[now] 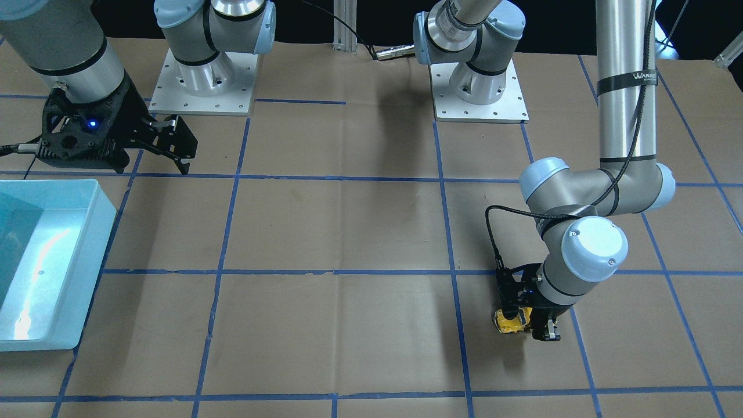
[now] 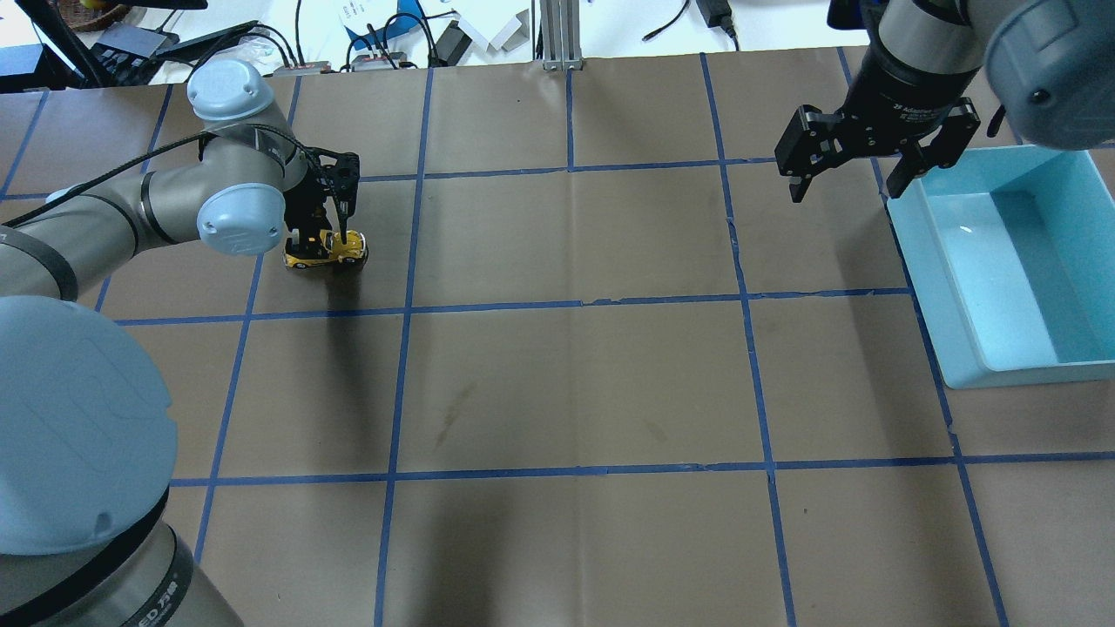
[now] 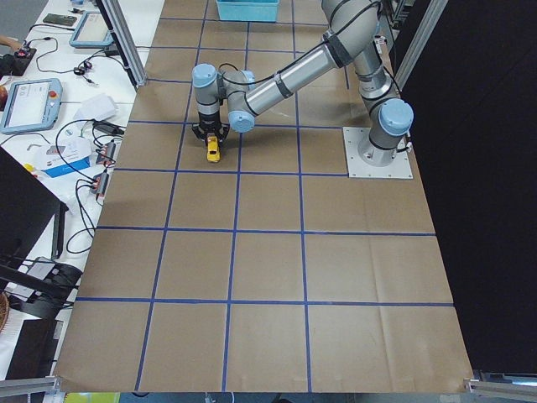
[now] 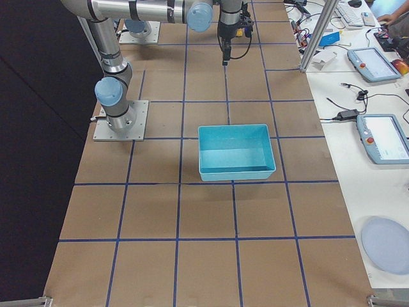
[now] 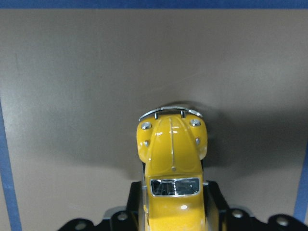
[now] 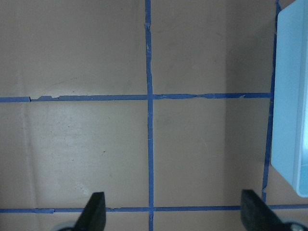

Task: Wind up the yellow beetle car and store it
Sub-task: 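Drag the car backward along the table with the left gripper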

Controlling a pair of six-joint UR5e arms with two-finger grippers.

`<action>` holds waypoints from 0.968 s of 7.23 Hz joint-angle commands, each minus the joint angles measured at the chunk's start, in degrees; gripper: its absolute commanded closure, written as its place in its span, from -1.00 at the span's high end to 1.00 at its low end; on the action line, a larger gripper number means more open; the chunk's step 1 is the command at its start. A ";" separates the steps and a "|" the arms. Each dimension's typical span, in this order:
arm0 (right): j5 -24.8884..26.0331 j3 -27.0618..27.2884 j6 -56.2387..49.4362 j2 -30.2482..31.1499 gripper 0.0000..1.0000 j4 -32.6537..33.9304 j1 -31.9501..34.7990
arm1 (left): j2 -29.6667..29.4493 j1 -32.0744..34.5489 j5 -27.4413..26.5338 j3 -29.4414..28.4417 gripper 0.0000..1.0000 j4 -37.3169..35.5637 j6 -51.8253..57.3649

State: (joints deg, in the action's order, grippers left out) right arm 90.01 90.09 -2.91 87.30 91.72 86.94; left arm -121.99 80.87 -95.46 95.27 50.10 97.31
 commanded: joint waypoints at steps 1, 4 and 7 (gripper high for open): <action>-0.01 0.00 0.01 0.06 1.00 0.04 -0.01 | 0.08 -0.45 -0.08 0.00 -1.00 0.00 0.16; -0.01 0.00 0.01 0.06 1.00 0.04 -0.01 | 0.17 -1.32 0.01 0.00 -1.00 0.00 0.25; 0.08 0.00 0.01 0.06 1.00 0.04 0.08 | 0.26 -1.68 0.01 0.09 -1.00 0.00 0.16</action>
State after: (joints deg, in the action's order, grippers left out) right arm 90.02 90.09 -2.90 87.34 91.72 87.00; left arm -121.74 79.29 -95.45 95.29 50.15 97.54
